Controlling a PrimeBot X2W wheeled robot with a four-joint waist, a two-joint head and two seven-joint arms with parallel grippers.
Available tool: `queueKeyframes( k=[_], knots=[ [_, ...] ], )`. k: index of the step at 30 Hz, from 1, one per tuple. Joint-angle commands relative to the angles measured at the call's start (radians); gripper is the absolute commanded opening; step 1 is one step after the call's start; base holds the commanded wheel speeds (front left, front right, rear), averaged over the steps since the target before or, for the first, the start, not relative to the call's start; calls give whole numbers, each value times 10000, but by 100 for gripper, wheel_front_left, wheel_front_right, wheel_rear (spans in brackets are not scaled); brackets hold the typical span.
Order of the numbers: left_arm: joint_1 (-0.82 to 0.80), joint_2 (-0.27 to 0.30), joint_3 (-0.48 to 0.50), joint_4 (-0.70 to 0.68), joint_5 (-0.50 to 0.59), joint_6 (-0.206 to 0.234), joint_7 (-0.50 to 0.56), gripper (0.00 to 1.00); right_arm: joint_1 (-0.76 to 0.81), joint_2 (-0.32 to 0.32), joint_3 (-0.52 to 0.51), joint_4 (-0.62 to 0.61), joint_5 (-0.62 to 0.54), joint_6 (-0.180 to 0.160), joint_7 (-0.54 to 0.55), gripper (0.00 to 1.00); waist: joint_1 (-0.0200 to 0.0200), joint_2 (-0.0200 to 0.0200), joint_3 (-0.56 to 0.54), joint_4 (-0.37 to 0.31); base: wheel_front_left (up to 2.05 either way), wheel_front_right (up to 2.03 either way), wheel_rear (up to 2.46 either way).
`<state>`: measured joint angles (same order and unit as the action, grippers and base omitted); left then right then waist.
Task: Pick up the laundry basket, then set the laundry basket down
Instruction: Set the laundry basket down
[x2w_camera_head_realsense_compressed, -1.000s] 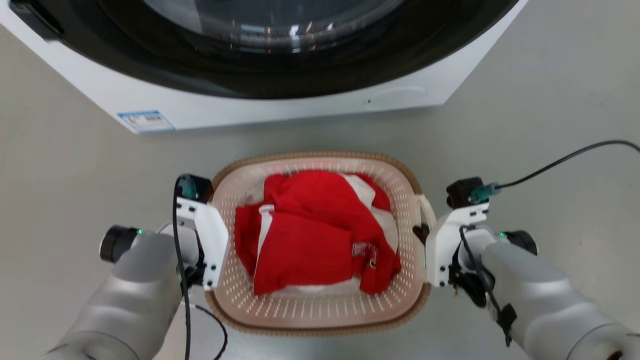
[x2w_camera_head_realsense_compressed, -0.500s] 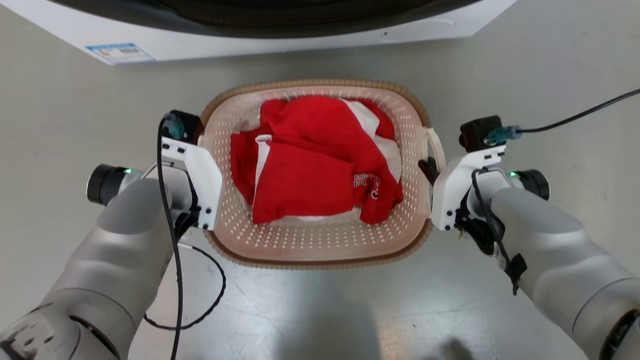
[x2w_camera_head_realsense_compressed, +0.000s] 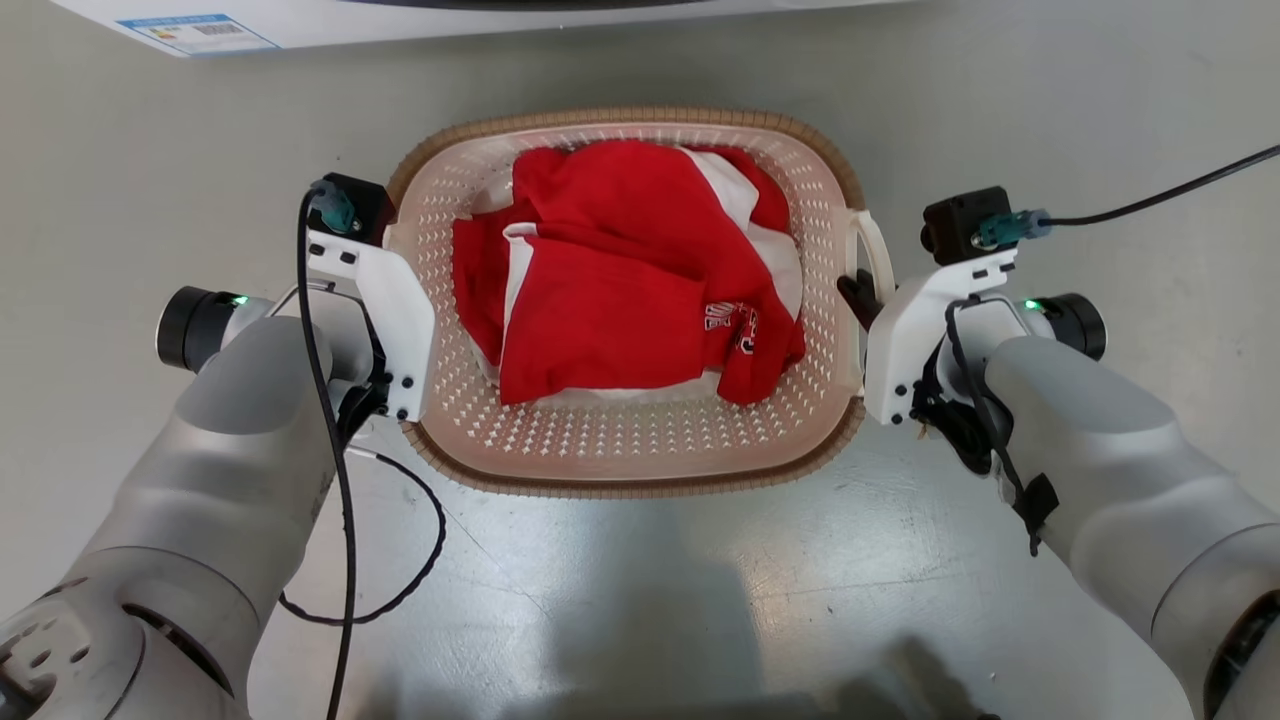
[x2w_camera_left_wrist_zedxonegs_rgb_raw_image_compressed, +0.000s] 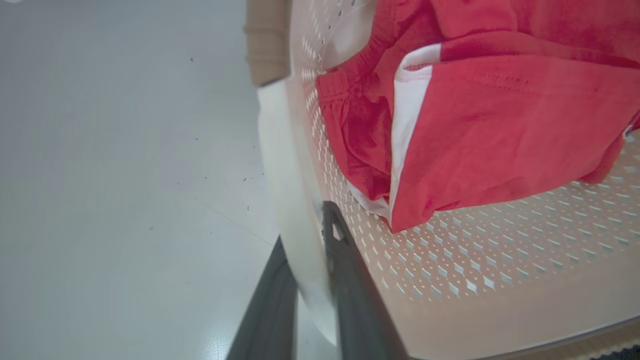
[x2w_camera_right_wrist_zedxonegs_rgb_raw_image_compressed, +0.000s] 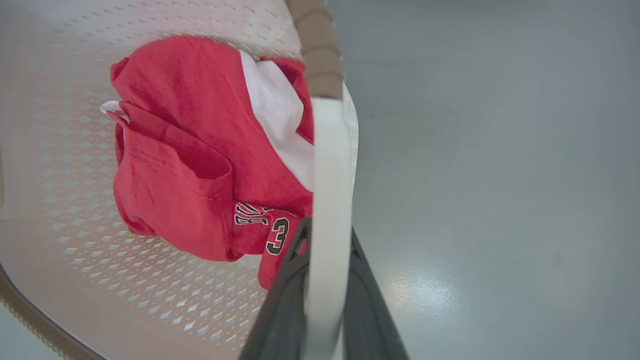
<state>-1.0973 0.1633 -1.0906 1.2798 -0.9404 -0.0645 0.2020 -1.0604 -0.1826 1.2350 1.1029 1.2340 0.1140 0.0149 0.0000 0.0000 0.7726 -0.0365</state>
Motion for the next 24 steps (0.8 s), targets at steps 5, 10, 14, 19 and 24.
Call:
queueKeyframes(
  k=[5, 10, 14, 19, 24],
  knots=[
    [-321, 389, 57, 49, 80, 91, 76, 0, 33, 132, 136, -122, 137, 167, -322, 0, 0, 0, 238, -17, 0, 0, 0],
    [-389, 411, 34, 58, 76, 82, 110, 0, 6, 167, 181, -92, 180, 167, -317, 0, 0, 0, 360, -37, 0, 0, 0],
    [-394, 419, 10, 66, 59, 54, 145, 0, -3, 223, 216, -55, 229, 167, -345, 0, 0, 0, 470, -52, 0, 0, 0],
    [-411, 460, -30, 75, 58, 33, 171, 0, -31, 295, 254, -29, 283, 167, -348, 0, 0, 0, 580, -77, 0, 0, 0],
    [-459, 513, -68, 81, 56, 20, 224, 0, -58, 346, 283, -9, 349, 167, -362, 0, 0, 0, 671, -95, 0, 0, 0]
  ],
)
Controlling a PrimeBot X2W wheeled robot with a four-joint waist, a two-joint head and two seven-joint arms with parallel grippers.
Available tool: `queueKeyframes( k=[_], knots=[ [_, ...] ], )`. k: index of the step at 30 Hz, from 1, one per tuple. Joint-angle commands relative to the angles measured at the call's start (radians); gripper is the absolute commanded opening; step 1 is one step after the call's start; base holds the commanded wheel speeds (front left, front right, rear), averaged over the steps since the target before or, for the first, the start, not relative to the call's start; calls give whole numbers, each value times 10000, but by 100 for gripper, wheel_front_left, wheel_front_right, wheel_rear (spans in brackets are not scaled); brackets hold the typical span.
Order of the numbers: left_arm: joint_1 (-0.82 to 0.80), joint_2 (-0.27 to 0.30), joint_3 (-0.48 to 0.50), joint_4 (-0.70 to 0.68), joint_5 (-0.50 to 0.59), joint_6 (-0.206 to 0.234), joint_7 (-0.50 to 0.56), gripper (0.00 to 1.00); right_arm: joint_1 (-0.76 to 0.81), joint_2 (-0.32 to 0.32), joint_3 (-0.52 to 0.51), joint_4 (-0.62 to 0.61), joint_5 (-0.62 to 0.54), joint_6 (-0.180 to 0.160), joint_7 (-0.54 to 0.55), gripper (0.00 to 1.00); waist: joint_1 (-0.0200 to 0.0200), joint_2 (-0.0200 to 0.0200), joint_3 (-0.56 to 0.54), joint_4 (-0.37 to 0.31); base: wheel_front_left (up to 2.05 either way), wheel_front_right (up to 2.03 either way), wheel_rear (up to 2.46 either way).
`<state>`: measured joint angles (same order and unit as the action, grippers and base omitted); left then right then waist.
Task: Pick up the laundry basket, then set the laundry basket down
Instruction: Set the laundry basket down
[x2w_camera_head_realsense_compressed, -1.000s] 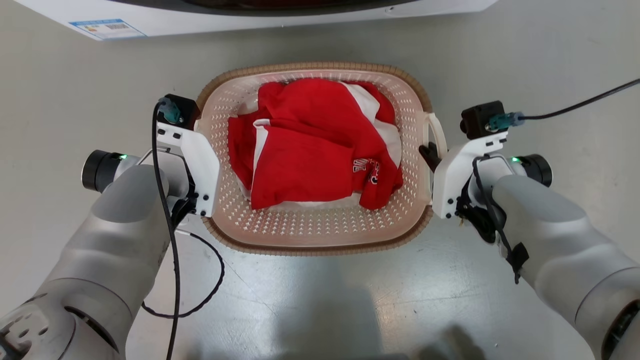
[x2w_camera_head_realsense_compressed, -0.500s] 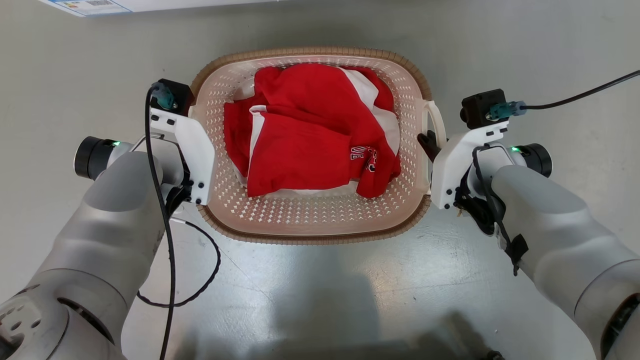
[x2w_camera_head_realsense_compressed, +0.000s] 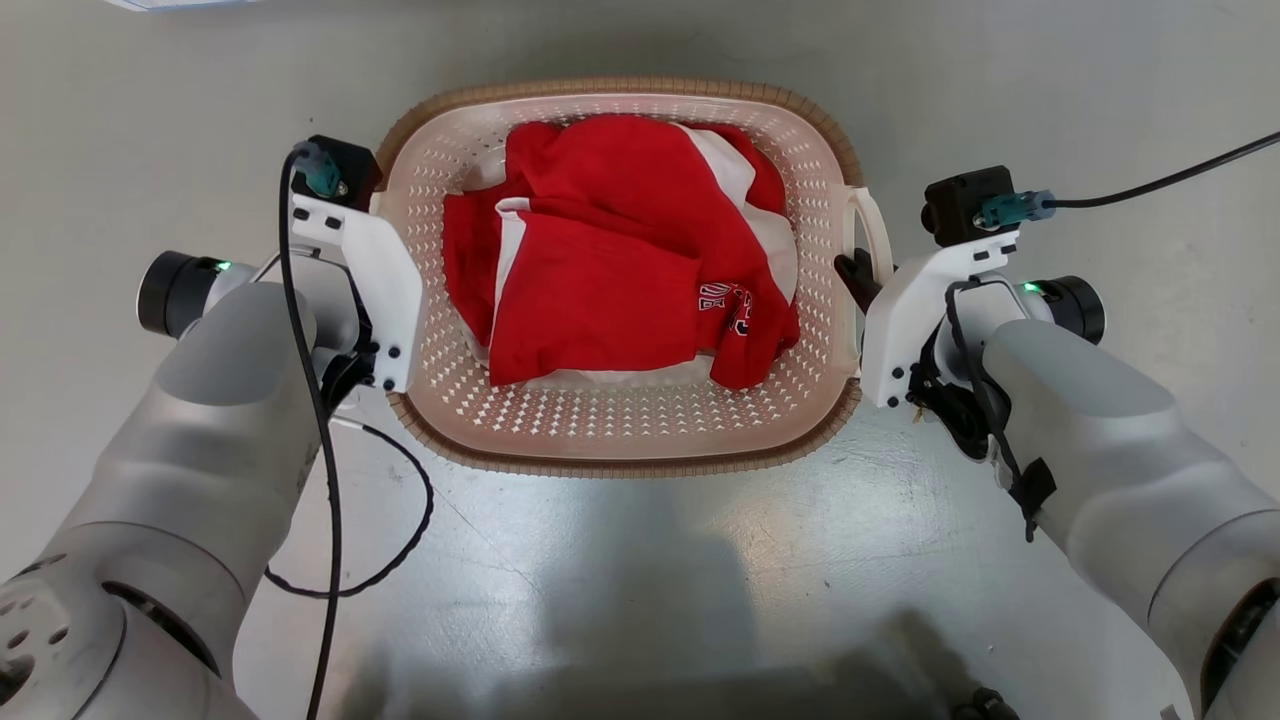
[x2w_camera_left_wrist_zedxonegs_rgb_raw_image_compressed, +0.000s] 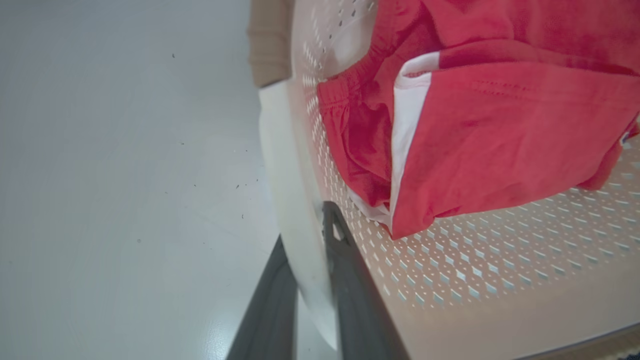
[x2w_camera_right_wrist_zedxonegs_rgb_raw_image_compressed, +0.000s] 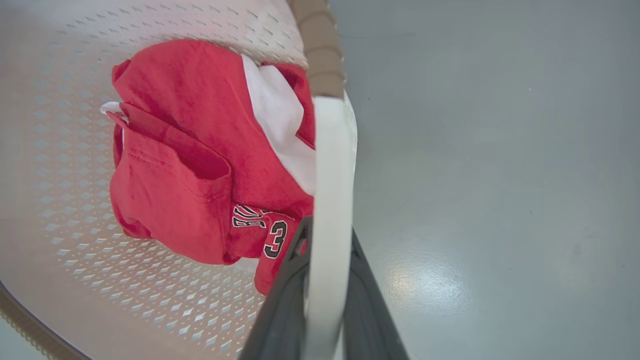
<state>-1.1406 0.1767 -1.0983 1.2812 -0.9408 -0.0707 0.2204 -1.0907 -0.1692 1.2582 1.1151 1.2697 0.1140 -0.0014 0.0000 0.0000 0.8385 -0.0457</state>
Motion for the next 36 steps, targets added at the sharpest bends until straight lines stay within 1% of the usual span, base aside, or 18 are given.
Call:
queueKeyframes(
  k=[1, 14, 15, 16, 17, 18, 21, 25, 30, 36],
  knots=[
    [-34, 386, 3, 69, 58, 80, 47, 0, 236, 215, 57, -132, -1, 167, -215, 0, 0, 0, 27, -4, 0, 0, 0],
    [-13, 318, 55, 81, -129, 174, 218, 0, 104, 198, 131, 3, -106, 167, -538, 0, 0, 0, 129, 56, 0, 0, 0],
    [-23, 313, 85, 82, -159, 217, 183, 2, 90, 206, 136, 39, -142, 167, -602, 16, 0, 0, 129, 60, 0, 0, 0],
    [-44, 313, 125, 82, -188, 293, 98, 37, 83, 221, 140, 71, -165, 167, -647, 39, 0, 0, 130, 58, 0, 0, 0],
    [-46, 314, 157, 83, -214, 359, 31, 85, 82, 239, 144, 107, -175, 167, -682, 70, 0, 0, 128, 54, 0, 0, 0],
    [-33, 301, 170, 84, -234, 408, 38, 100, 87, 260, 147, 149, -182, 167, -698, 100, 0, 0, 117, 49, 0, 0, 0],
    [36, 249, 236, 86, -335, 567, 143, 100, 81, 313, 158, 294, -303, 167, -944, 100, 0, 0, 52, 45, 0, 0, 0],
    [99, 171, 307, 88, -416, 730, -15, 100, 114, 362, 166, 430, -367, 167, -1256, 100, 0, 0, -58, 62, 0, 0, 0],
    [279, 130, 415, 89, -532, 875, -290, 100, 201, 395, 174, 541, -467, 167, -1689, 100, 0, 0, -310, 53, 0, 0, 0],
    [673, 71, 604, 91, -735, 1016, -838, 100, 421, 411, 180, 793, -597, 167, -2259, 100, 0, 0, -940, 56, 0, 0, 0]
  ],
)
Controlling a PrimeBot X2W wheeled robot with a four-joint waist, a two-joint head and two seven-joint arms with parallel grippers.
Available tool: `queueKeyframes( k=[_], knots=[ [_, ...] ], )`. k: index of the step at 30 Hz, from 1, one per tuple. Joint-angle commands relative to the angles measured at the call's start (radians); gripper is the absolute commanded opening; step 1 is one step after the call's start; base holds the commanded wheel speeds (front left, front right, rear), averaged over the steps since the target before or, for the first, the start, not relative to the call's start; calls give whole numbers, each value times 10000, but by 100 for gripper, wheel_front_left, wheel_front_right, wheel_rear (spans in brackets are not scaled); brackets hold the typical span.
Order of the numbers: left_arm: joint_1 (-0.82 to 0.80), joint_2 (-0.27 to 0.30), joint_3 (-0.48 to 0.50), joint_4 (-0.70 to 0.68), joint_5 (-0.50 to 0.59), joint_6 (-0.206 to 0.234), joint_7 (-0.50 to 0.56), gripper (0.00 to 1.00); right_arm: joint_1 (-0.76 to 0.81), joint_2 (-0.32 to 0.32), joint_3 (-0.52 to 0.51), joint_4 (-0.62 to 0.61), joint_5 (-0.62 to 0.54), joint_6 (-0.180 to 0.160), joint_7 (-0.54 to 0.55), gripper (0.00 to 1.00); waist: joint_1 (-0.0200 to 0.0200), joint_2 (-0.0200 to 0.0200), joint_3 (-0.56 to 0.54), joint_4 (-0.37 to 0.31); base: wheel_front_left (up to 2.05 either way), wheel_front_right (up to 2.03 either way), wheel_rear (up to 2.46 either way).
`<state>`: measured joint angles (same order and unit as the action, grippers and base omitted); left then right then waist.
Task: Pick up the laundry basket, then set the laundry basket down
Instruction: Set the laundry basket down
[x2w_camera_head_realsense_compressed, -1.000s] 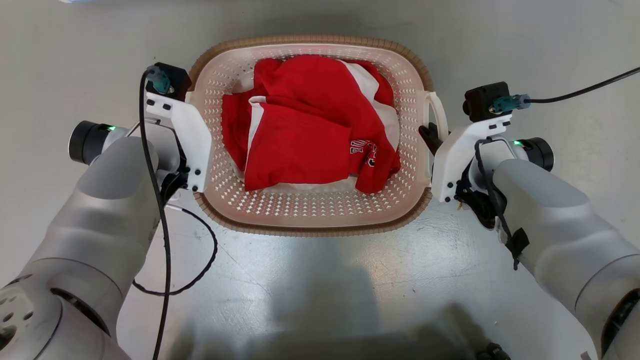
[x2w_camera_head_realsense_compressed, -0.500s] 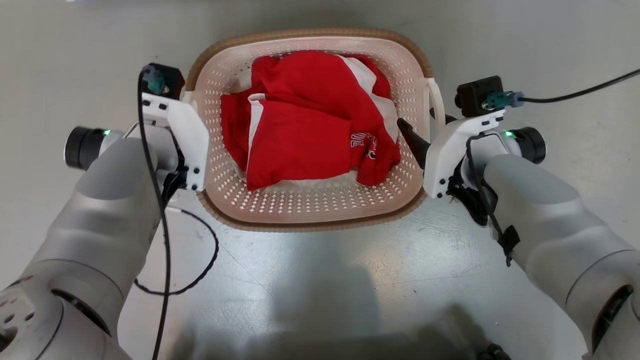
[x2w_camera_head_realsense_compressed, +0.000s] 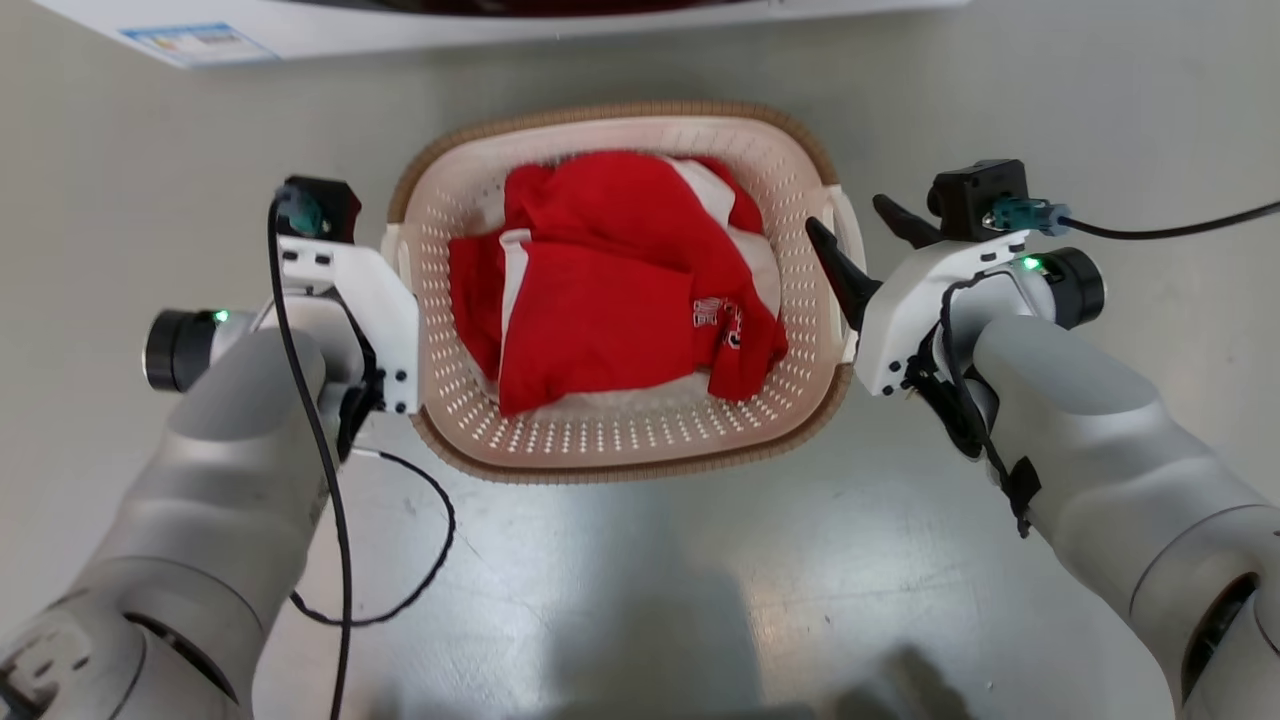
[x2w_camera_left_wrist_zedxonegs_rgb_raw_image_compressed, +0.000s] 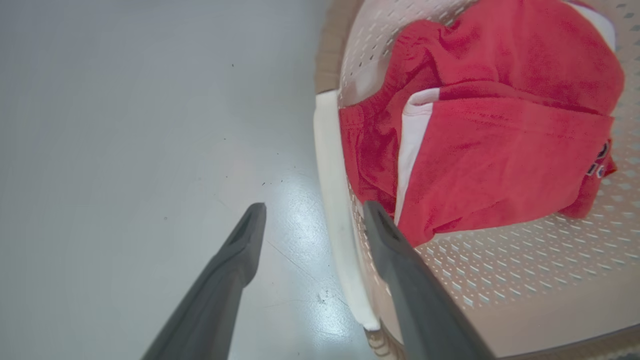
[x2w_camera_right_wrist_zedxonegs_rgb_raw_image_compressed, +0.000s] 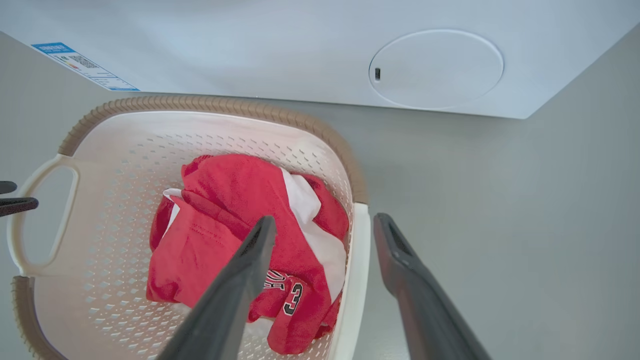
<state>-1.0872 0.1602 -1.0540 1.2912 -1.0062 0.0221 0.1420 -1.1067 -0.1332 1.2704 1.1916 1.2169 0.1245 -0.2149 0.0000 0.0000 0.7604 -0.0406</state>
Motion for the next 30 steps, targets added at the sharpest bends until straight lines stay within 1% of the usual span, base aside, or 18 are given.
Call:
queueKeyframes(
  k=[1, 6, 9, 12, 17, 20, 23, 25, 27, 30],
  knots=[
    [212, 219, 211, -9, -125, 102, -225, 100, 612, 39, 54, 70, -93, 62, -209, 100, 0, 0, -293, 13, 0, 0, 0],
    [622, 64, 396, -8, -296, 73, -1083, 100, 739, -60, -119, 349, -295, 62, -447, 100, 0, 0, -1097, 84, 0, 0, 0],
    [950, -32, 413, -8, -327, -28, -1529, 100, 702, -213, -575, 322, -590, 62, -462, 100, 0, 0, -1636, 126, 0, 0, 0],
    [1268, -85, 442, -13, -337, -136, -2210, 100, 844, -457, -1282, 162, -1131, 62, -465, 100, 0, 0, -2210, 173, 0, 0, 0],
    [1819, -76, 706, -13, -538, -197, -3392, 100, 1384, -878, -2766, -243, -2484, 62, -467, 100, 0, 0, -3264, 178, 0, 0, 0],
    [2174, -46, 857, -32, -617, -241, -3805, 100, 1936, -1059, -3784, -570, -3442, 62, -467, 100, 0, 0, -3914, 173, 0, 0, 0],
    [2532, 13, 1042, -135, -653, -245, -3989, 100, 2547, -1218, -4845, -986, -4462, 62, -468, 100, 0, 0, -4513, 166, 0, 0, 0],
    [2668, 116, 1219, -357, -591, -167, -4024, 100, 3005, -1307, -5594, -1303, -5152, 62, -468, 100, 0, 0, -4846, 187, 0, 0, 0],
    [2781, 338, 1578, -907, -385, 23, -4031, 100, 3479, -1381, -6394, -1631, -5833, 62, -468, 100, 0, 0, -5144, 210, 0, 0, 0],
    [3177, 812, 2292, -2122, 417, 651, -4034, 100, 4193, -1480, -7790, -2187, -6911, 62, -468, 100, 0, 0, -5553, 235, 0, 0, 0]
  ],
)
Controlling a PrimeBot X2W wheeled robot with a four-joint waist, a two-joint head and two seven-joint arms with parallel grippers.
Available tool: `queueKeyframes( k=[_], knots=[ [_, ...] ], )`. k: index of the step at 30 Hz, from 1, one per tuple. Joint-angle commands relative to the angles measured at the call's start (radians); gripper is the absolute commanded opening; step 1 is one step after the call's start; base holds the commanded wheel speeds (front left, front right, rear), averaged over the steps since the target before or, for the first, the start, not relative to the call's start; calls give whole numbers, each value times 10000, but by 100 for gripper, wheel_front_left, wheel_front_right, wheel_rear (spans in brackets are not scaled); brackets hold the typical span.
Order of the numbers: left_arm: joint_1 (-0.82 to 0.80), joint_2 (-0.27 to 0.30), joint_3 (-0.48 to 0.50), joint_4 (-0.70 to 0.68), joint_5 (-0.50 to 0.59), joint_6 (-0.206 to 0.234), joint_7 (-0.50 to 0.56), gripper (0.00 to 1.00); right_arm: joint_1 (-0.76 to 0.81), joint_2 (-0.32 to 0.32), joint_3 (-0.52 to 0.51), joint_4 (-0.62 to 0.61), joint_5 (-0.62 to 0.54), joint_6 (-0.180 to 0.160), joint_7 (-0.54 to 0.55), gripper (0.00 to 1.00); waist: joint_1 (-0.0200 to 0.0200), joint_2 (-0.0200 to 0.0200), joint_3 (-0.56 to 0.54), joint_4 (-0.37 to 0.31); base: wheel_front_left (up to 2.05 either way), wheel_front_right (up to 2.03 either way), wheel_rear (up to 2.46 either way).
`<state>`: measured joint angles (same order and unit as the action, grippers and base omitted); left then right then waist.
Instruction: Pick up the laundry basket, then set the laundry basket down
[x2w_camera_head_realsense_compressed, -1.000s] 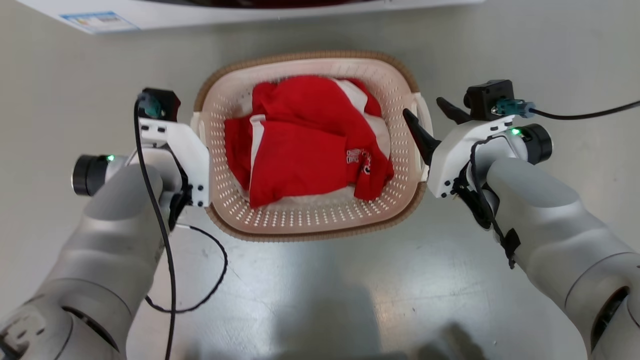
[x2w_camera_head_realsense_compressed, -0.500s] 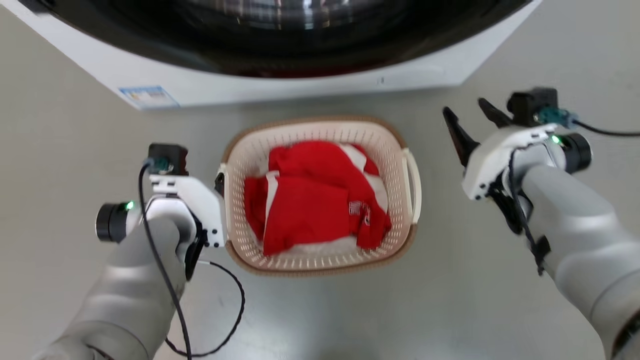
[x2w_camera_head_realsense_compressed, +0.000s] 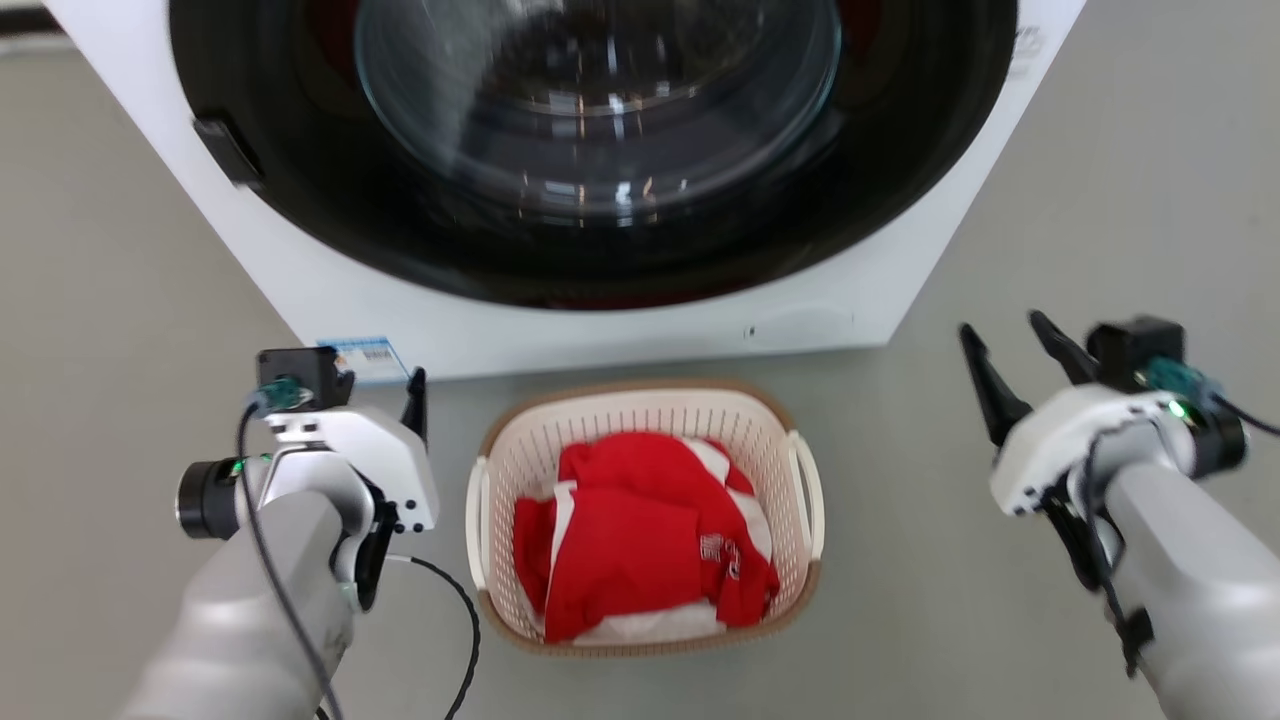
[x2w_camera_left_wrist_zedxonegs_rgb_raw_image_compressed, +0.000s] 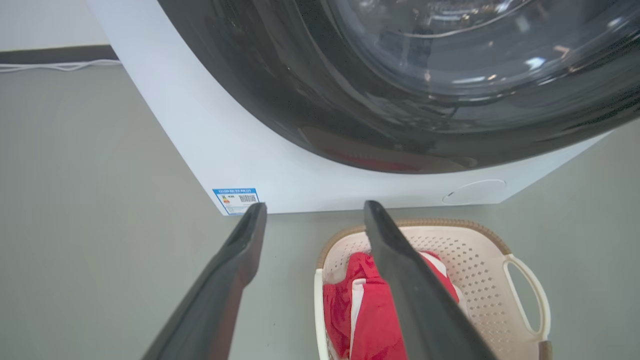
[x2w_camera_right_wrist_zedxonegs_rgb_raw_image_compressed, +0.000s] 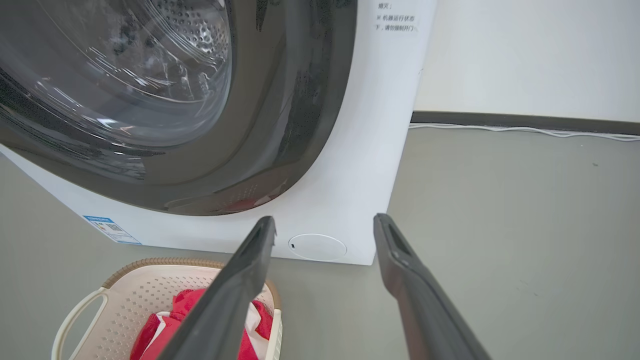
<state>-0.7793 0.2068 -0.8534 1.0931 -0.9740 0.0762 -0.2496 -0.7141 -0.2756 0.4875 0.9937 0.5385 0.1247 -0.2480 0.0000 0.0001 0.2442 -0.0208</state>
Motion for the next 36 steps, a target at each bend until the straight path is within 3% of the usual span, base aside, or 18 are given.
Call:
queueKeyframes(
  k=[1, 6, 14, 34, 35, 36],
  knots=[
    [372, 448, 631, -567, 300, 263, -119, 100, 530, -58, -426, -412, -506, 60, -137, 100, 0, -1, -524, 46, 0, 0, 0],
    [1937, 811, 2134, -2334, 1434, 700, -120, 100, 1834, 251, -2289, -1515, -2273, 60, -137, 100, 0, -1, -1172, 14, 0, 0, 0],
    [3802, 926, 3821, -3936, 2582, 755, -121, 100, 3300, 935, -3789, -3019, -3797, 60, -137, 100, 0, -1, -1895, -27, 0, 0, 0],
    [6554, 182, 7125, -6384, 4706, 348, -122, 100, 5607, 1564, -4859, -6066, -4684, 60, -137, 100, 0, -1, -2560, -64, 0, 0, 0],
    [6809, 21, 6873, -6159, 4675, 380, -17, 0, 5742, 1613, -5066, -5801, -4604, 0, 0, 0, 0, -1, -2564, -63, 0, 0, 0],
    [6842, -5, 6895, -6123, 4744, 380, -8, 0, 5754, 1624, -5073, -5759, -4596, -6, 6, 0, 0, -1, -2570, -65, 0, 0, 0]
  ],
)
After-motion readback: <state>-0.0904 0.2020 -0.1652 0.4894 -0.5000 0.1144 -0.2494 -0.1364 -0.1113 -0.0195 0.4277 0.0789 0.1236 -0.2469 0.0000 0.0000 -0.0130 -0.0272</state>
